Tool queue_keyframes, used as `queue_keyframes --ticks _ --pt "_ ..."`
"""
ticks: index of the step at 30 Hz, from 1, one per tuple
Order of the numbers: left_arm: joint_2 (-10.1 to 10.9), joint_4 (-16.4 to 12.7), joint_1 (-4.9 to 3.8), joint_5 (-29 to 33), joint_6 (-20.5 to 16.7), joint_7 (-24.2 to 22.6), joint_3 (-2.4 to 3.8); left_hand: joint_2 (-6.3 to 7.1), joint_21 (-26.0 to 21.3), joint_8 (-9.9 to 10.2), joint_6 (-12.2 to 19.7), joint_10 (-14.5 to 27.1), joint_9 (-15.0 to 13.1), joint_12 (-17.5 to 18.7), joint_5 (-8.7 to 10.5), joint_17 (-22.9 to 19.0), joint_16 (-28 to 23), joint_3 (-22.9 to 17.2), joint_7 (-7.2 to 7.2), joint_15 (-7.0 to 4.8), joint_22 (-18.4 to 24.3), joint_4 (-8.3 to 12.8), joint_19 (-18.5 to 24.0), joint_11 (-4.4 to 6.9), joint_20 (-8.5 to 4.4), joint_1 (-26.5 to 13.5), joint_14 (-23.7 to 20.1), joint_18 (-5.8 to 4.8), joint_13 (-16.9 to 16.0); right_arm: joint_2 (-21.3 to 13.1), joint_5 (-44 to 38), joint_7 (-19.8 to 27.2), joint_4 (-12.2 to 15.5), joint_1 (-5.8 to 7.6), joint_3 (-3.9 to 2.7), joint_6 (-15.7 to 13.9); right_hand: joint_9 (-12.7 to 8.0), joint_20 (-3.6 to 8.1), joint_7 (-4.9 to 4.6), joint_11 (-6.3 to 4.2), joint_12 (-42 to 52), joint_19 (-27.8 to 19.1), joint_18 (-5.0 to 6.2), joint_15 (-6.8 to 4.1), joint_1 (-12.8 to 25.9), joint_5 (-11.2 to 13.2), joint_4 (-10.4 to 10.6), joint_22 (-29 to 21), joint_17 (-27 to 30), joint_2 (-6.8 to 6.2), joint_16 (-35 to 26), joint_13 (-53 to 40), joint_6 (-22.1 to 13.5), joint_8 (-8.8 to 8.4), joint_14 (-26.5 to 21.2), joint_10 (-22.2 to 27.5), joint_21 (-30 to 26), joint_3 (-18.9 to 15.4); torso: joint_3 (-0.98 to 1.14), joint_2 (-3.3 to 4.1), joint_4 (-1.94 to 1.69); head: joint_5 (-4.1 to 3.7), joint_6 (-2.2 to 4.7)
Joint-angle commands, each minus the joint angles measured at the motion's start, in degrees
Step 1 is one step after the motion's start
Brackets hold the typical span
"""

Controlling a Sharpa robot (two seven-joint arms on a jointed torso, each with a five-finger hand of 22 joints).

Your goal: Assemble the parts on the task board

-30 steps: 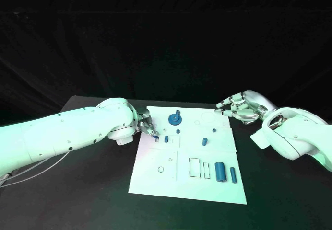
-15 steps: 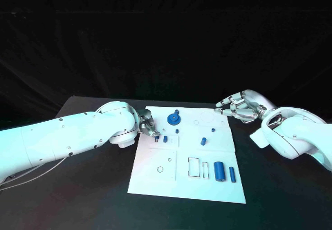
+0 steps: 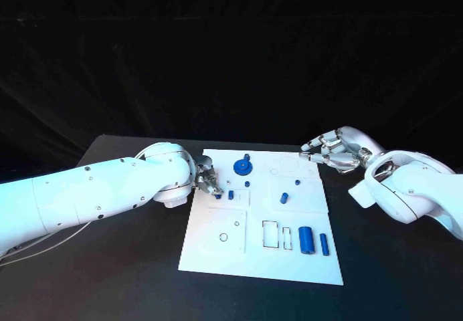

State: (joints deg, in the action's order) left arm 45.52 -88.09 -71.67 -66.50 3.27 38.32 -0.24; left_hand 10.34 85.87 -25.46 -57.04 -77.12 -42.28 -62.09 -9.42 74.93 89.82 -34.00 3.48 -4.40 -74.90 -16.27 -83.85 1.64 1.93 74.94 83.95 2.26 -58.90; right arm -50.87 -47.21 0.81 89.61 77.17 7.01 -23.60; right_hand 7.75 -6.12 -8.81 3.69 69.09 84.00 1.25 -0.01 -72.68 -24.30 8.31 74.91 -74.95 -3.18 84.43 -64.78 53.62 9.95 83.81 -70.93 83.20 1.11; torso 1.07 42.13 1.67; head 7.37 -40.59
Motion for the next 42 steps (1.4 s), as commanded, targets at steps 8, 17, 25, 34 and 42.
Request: queue_keyframes --ticks 8,17,25,34,42 --pt "-0.2 0.2 0.03 -2.2 2.2 1.4 0.02 0.86 0.4 -0.4 -1.3 -0.7 -0.7 -0.3 -0.12 15.1 0.2 -9.8 -0.98 -0.31 -8.5 9.4 -1.4 0.1 -0.08 0.0 6.1 -0.55 -0.2 0.0 -0.3 0.5 0.0 -0.16 0.01 0.1 -0.1 0.33 0.19 0.11 -0.2 1.3 0.67 -0.41 0.2 -0.2 0.2 10.5 -5.9 0.34 -0.2 -0.1 0.0 0.27 4.0 0.2 -0.2 0.0 0.03 0.01 0.01 0.07 0.13" --pt "-0.3 0.3 0.04 -2.4 0.8 2.1 0.02 0.96 0.5 -0.6 -1.4 -0.9 -0.8 -0.4 -0.13 15.1 0.2 -10.0 -1.04 -0.34 -8.6 9.5 -1.5 0.15 -0.1 -0.2 6.1 -0.58 -0.4 0.0 -0.3 0.6 0.1 -0.18 0.01 0.0 -0.1 0.33 0.19 0.11 -0.2 1.3 0.67 -0.41 0.2 -0.2 0.2 10.5 -5.9 0.34 -0.2 -0.1 0.0 0.27 4.0 0.2 -0.2 0.0 0.05 0.06 0.07 0.15 0.22" --pt "-0.4 0.3 0.04 -2.3 0.2 2.2 0.01 0.98 0.5 -0.6 -1.5 -0.9 -0.8 -0.4 -0.13 15.1 0.2 -10.1 -1.07 -0.36 -8.6 9.4 -1.5 0.17 -0.11 -0.3 6.1 -0.58 -0.4 -0.1 -0.3 0.6 0.2 -0.18 0.01 0.0 -0.1 0.33 0.19 0.11 -0.2 1.3 0.67 -0.41 0.2 -0.2 0.2 10.5 -5.9 0.34 -0.2 -0.1 0.0 0.27 4.0 0.2 -0.2 0.0 0.06 0.05 0.05 0.11 0.18" --pt "-0.6 -0.1 0.05 -2.4 -0.5 2.1 0.01 0.97 0.5 -0.7 -1.6 -1.1 -0.9 -0.6 -0.14 15.1 0.2 -10.3 -1.12 -0.38 -8.7 9.4 -1.6 0.21 -0.13 -0.4 6.1 -0.59 -0.5 -0.1 -0.3 0.6 0.2 -0.18 0.01 0.0 -0.1 0.33 0.19 0.11 -0.2 1.3 0.67 -0.41 0.2 -0.2 0.2 10.5 -5.9 0.34 -0.2 -0.1 0.0 0.27 4.0 0.2 -0.2 0.0 0.06 0.03 0.08 0.09 0.09" --pt "-0.6 -0.1 0.05 -2.9 1.6 2.4 0.01 0.99 0.5 -0.7 -1.6 -1.1 -0.9 -0.5 -0.14 15.1 0.2 -10.4 -1.13 -0.39 -8.7 9.4 -1.6 0.23 -0.13 -0.5 6.1 -0.6 -0.4 -0.1 -0.3 0.5 0.2 -0.18 0.01 0.1 -0.1 0.33 0.19 0.11 -0.2 1.3 0.67 -0.41 0.2 -0.2 0.2 10.5 -5.9 0.34 -0.2 -0.1 0.0 0.27 4.0 0.2 -0.2 0.0 0.04 0.04 0.03 0.0 0.04"
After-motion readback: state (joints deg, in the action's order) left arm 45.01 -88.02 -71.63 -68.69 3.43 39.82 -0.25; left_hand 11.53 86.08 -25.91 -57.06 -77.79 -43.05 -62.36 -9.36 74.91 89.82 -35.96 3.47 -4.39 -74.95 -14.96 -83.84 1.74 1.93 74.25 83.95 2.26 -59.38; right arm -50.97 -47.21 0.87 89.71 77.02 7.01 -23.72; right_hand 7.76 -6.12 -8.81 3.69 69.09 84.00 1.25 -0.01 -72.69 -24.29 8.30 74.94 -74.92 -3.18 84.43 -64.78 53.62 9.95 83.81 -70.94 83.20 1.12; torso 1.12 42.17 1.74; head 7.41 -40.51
